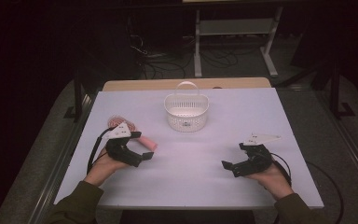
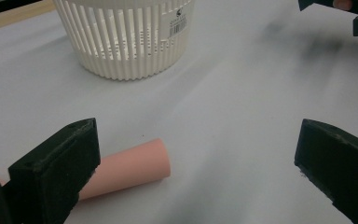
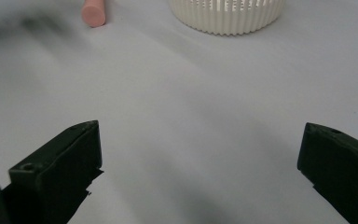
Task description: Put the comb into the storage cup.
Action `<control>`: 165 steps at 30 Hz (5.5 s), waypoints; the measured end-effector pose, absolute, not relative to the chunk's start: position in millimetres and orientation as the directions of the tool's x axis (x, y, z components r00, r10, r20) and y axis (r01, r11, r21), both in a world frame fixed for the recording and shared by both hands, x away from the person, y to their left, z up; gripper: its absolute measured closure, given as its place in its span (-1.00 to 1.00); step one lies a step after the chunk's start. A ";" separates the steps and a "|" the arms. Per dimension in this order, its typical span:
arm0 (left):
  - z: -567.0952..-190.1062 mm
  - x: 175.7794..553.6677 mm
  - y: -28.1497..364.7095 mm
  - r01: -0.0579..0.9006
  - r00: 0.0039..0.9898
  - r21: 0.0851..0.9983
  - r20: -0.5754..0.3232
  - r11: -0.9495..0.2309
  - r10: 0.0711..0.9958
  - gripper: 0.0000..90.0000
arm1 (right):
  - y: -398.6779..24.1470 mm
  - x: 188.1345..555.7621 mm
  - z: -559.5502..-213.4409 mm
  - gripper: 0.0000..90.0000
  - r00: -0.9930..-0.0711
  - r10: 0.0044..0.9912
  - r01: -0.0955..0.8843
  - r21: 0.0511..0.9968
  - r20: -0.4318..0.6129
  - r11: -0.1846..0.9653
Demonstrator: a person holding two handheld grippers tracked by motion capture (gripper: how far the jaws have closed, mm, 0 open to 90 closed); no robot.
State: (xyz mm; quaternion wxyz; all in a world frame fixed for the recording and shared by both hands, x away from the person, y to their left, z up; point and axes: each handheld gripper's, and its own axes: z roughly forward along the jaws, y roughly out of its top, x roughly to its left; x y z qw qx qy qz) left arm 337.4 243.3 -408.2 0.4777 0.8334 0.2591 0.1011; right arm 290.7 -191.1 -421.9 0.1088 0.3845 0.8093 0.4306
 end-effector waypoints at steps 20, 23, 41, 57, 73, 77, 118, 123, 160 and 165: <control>-401.2 352.9 234.9 0.331 0.842 0.864 -0.089 -0.379 0.532 -0.96 | -191.9 292.6 -422.3 -1.00 -0.682 0.713 0.529 0.783 0.161 0.329; -400.2 355.7 233.3 0.330 0.840 0.867 -0.088 -0.374 0.536 -0.94 | -191.9 292.4 -422.1 -1.00 -0.683 0.712 0.528 0.783 0.162 0.328; -397.7 369.4 230.9 0.347 0.817 0.864 -0.087 -0.365 0.569 -0.65 | -193.2 292.8 -421.8 -1.00 -0.676 0.717 0.533 0.783 0.168 0.320; -397.3 378.1 222.3 0.340 0.820 0.862 -0.076 -0.377 0.567 -0.21 | -193.1 292.7 -421.7 -1.00 -0.679 0.714 0.534 0.782 0.171 0.321; -400.5 390.3 209.7 0.354 0.818 0.851 -0.079 -0.389 0.569 0.24 | -192.6 292.8 -422.0 -1.00 -0.680 0.713 0.533 0.783 0.170 0.322; -402.0 391.5 206.6 0.365 0.815 0.844 -0.086 -0.393 0.573 0.32 | -193.1 293.0 -421.8 -1.00 -0.679 0.714 0.534 0.783 0.171 0.320; -427.6 396.9 191.7 0.461 0.802 0.688 -0.054 -0.560 0.594 1.00 | -195.0 293.3 -421.6 -1.00 -0.675 0.717 0.537 0.783 0.175 0.314; -429.6 396.8 190.7 0.471 0.803 0.668 -0.056 -0.575 0.593 1.00 | -194.9 293.1 -421.5 -1.00 -0.675 0.717 0.538 0.782 0.176 0.314; -432.0 385.0 197.1 0.513 0.799 0.599 -0.071 -0.615 0.597 1.00 | -194.7 293.6 -421.9 -1.00 -0.675 0.717 0.539 0.780 0.175 0.317; -431.8 380.1 199.5 0.514 0.800 0.590 -0.068 -0.622 0.596 1.00 | -194.8 293.9 -422.2 -1.00 -0.674 0.718 0.539 0.781 0.175 0.316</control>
